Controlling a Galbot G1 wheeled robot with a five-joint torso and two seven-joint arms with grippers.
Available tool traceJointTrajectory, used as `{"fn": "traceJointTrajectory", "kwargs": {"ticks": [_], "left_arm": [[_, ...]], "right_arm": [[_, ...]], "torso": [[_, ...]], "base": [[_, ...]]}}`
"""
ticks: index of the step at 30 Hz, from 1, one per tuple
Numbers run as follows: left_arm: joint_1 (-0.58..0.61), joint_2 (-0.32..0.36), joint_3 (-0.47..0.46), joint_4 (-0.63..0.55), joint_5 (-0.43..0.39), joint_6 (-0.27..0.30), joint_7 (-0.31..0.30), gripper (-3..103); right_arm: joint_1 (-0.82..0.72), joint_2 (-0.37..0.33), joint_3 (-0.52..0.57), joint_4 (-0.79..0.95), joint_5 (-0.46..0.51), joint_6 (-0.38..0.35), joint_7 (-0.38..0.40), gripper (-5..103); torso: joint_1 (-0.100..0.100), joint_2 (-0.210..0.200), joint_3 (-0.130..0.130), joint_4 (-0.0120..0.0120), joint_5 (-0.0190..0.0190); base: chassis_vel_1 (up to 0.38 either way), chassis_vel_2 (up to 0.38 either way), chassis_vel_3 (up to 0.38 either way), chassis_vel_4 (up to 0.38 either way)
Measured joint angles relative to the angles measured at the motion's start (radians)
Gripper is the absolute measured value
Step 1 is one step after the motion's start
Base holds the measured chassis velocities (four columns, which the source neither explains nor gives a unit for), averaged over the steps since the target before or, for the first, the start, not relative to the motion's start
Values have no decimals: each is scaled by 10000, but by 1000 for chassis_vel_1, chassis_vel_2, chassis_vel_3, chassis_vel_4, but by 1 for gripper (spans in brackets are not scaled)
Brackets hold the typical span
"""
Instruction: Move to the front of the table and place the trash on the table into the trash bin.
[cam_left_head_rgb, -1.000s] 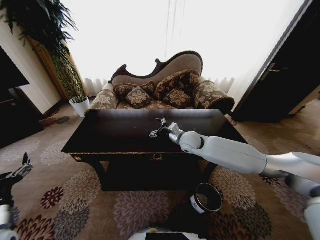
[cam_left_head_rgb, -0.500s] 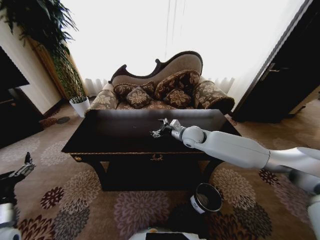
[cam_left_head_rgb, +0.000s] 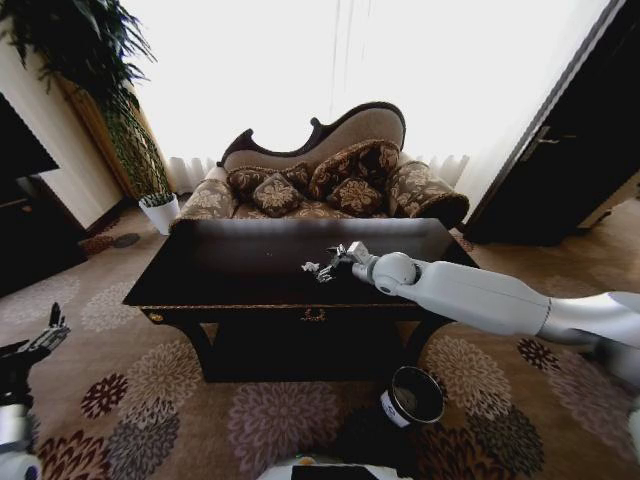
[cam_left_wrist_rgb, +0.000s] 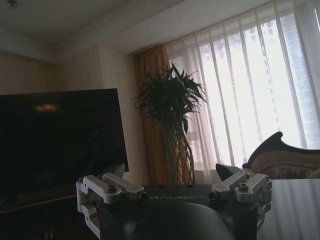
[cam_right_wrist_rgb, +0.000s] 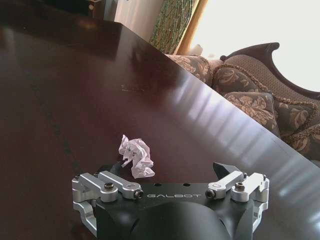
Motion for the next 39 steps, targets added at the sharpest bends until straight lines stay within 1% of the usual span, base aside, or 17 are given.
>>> {"fn": "traceJointTrajectory", "kwargs": {"ticks": [6,9,10,14,15,16,17,19,20,23,25,27,28,34,39], "left_arm": [[0,10,-1,4,0,-6,0,100],[4,21,-26,23,-1,-11,0,100],[4,21,-26,23,-1,-11,0,100],[5,-1,-26,25,0,-23,0,100],[5,-1,-26,25,0,-23,0,100],[10,-7,-25,24,2,-27,1,100],[13,-8,-25,25,2,-29,1,100],[25,-8,-29,24,2,-35,2,100],[25,-8,-29,24,2,-35,2,100],[58,-6,-63,21,2,-44,3,100],[63,-6,-66,15,2,-46,2,100],[87,-9,-72,-21,2,-47,2,100],[100,-10,-73,-35,2,-47,2,100],[144,-10,-95,-70,2,-48,3,100],[170,-13,-103,-102,6,-48,4,100]], "right_arm": [[-99,-35,48,79,112,55,-6,101],[-140,-37,36,176,227,106,-73,87],[-140,-37,36,176,227,106,-73,87],[-191,-7,-57,321,285,167,-93,65],[-191,-7,-57,321,285,167,-93,65],[-201,0,-85,343,266,178,-105,60],[-207,3,-102,348,251,187,-124,60],[-228,6,-126,355,214,208,-184,49],[-228,6,-126,355,214,208,-184,49],[-276,-9,-134,351,133,260,-284,33],[-296,-16,-133,350,118,281,-296,33],[-358,-61,-105,351,90,346,-314,27],[-399,-89,-71,361,83,377,-315,26],[-651,-237,180,465,101,555,-317,25],[-1106,-572,664,853,234,695,-335,25]], "torso": [[-1,0,-1,-2,-1],[-1,0,0,-2,-1],[-1,0,0,-2,-1],[-1,1,-1,-2,-1],[-1,1,-1,-2,-1],[-2,1,-1,-1,-1],[-2,1,-1,-1,0],[-2,1,-1,-1,0],[-2,1,-1,-1,0],[-3,1,0,3,0],[-2,1,0,4,0],[0,1,1,4,0],[0,1,1,4,0],[0,-1,3,2,-1],[3,-4,5,0,0]], "base": [[0,0,0,0],[0,0,0,0],[0,0,0,0],[0,0,0,0],[0,0,0,0],[0,0,0,0],[0,0,0,0],[0,0,0,0],[0,0,0,0],[0,0,0,0],[0,0,0,0],[0,0,0,0],[0,0,0,0],[0,0,0,0],[0,0,0,0]]}}
